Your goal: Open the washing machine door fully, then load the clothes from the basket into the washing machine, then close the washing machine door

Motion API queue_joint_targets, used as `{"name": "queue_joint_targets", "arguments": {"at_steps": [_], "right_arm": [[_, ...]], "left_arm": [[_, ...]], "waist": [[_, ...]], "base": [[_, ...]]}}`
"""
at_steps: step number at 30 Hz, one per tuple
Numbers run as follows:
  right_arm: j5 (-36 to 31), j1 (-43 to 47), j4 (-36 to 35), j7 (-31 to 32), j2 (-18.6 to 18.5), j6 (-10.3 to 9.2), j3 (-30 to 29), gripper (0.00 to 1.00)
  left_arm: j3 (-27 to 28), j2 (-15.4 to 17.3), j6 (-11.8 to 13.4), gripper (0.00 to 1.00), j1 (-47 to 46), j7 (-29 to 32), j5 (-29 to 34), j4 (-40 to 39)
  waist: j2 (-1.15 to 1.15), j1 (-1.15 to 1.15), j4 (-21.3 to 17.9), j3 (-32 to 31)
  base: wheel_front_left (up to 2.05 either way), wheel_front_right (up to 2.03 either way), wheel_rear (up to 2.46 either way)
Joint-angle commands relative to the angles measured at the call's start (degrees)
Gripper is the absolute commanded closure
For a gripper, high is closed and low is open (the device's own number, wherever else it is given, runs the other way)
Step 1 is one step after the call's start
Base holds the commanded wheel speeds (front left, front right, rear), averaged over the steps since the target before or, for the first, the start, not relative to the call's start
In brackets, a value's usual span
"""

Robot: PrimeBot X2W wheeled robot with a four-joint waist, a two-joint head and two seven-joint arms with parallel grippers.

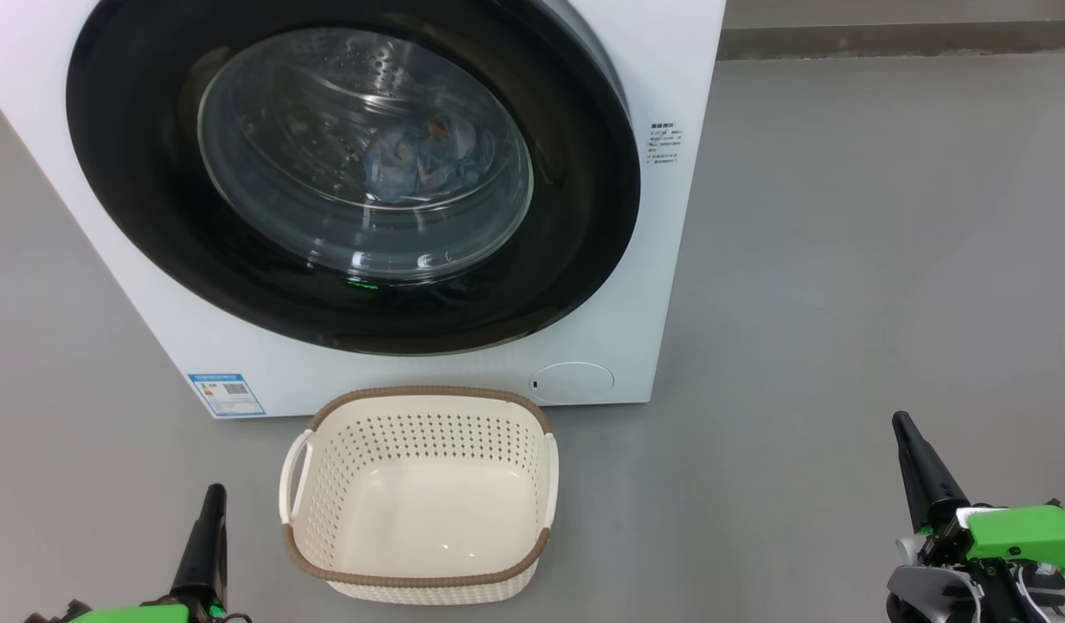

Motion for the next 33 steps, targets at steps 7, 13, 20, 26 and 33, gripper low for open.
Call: {"name": "queue_joint_targets", "arguments": {"at_steps": [7, 13, 20, 26, 33], "right_arm": [[0.72, -2.17, -1.37, 0.31, -0.74, 0.02, 0.82, 1.0], [0.66, -2.17, -1.36, 0.37, -0.68, 0.02, 0.74, 1.0], [0.56, -2.18, -1.35, 0.46, -0.6, 0.02, 0.63, 1.0], [0.49, -2.19, -1.34, 0.53, -0.53, 0.02, 0.54, 1.0], [0.4, -2.19, -1.34, 0.62, -0.46, 0.02, 0.44, 1.0]], "left_arm": [[1.97, 0.6, 0.03, 1.0, -2.79, 0.18, -0.62, -1.01], [1.99, 0.59, 0.03, 1.0, -2.8, 0.2, -0.61, -1.01], [2.01, 0.58, 0.03, 1.0, -2.8, 0.21, -0.6, -1.01], [2.02, 0.56, 0.03, 1.0, -2.8, 0.22, -0.58, -1.02], [2.04, 0.55, 0.02, 1.0, -2.8, 0.24, -0.57, -1.04]], "waist": [[0.0, 0.0, 0.0, 0.0], [0.0, 0.0, 0.0, 0.0], [0.0, 0.0, 0.0, 0.0], [0.0, 0.0, 0.0, 0.0], [0.0, 0.0, 0.0, 0.0]], "base": [[0.0, 0.0, 0.0], [0.0, 0.0, 0.0], [0.0, 0.0, 0.0], [0.0, 0.0, 0.0], [0.0, 0.0, 0.0]]}}
